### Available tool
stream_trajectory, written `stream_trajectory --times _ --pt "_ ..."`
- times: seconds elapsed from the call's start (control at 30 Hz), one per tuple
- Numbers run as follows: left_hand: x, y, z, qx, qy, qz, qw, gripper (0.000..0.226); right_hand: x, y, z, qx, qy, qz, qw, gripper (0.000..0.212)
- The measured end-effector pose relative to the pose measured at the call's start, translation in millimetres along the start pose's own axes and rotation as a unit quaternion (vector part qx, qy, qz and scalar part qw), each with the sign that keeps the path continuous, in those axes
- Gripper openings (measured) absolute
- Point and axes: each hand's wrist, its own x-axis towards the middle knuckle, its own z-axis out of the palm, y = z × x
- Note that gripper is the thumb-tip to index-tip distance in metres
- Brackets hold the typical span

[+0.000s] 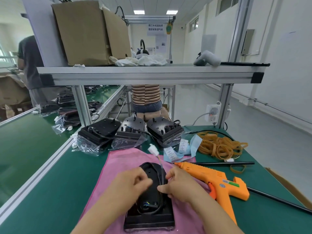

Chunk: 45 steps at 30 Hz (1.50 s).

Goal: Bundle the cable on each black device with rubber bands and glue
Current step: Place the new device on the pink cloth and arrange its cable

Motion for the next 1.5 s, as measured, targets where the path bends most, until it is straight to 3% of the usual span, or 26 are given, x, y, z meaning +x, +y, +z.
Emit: stream_trajectory --times 0.07,0.13,0.37,0.5,0.63,0.77,0.9,1.03,1.13,1.27,1.37,1.5 --pt "13 -11 4 0.006 0.114 -0.007 0.993 0.009 -3 3 0 0.07 -0.008 0.016 0.997 0.021" --pt "25 -15 13 0.043 0.141 -0.015 0.989 0.012 -4 6 2 0.088 0.007 0.023 0.996 0.021" --pt "52 -31 29 0.212 0.093 0.03 0.972 0.035 7 16 21 -0.03 0.157 -0.077 0.984 0.026" --pt "55 -33 29 0.298 0.048 0.045 0.952 0.043 22 7 23 -0.185 0.174 -0.153 0.955 0.017" --pt "56 -43 32 0.227 0.046 0.072 0.97 0.045 34 2 18 -0.23 0.128 -0.154 0.953 0.021" --pt "60 -46 37 0.171 0.049 0.09 0.98 0.04 37 4 12 -0.136 0.08 -0.155 0.975 0.028" --pt "60 -48 38 0.162 0.066 0.1 0.98 0.039 40 3 13 -0.129 0.096 -0.139 0.977 0.025" --pt "56 -48 38 0.126 0.089 0.08 0.985 0.04 41 4 15 -0.03 0.143 -0.099 0.984 0.007" --pt "53 -48 39 0.094 0.107 0.053 0.988 0.041 39 13 14 0.063 0.16 -0.083 0.982 0.021" --pt "51 -46 36 -0.007 0.096 0.056 0.994 0.022 36 19 14 0.153 0.148 -0.045 0.976 0.019" --pt "51 -44 31 -0.054 0.09 0.041 0.994 0.023 37 19 12 0.162 0.146 -0.037 0.975 0.015" --pt "50 -41 32 0.019 0.051 0.073 0.996 0.031 42 20 12 0.098 0.14 -0.049 0.984 0.014"
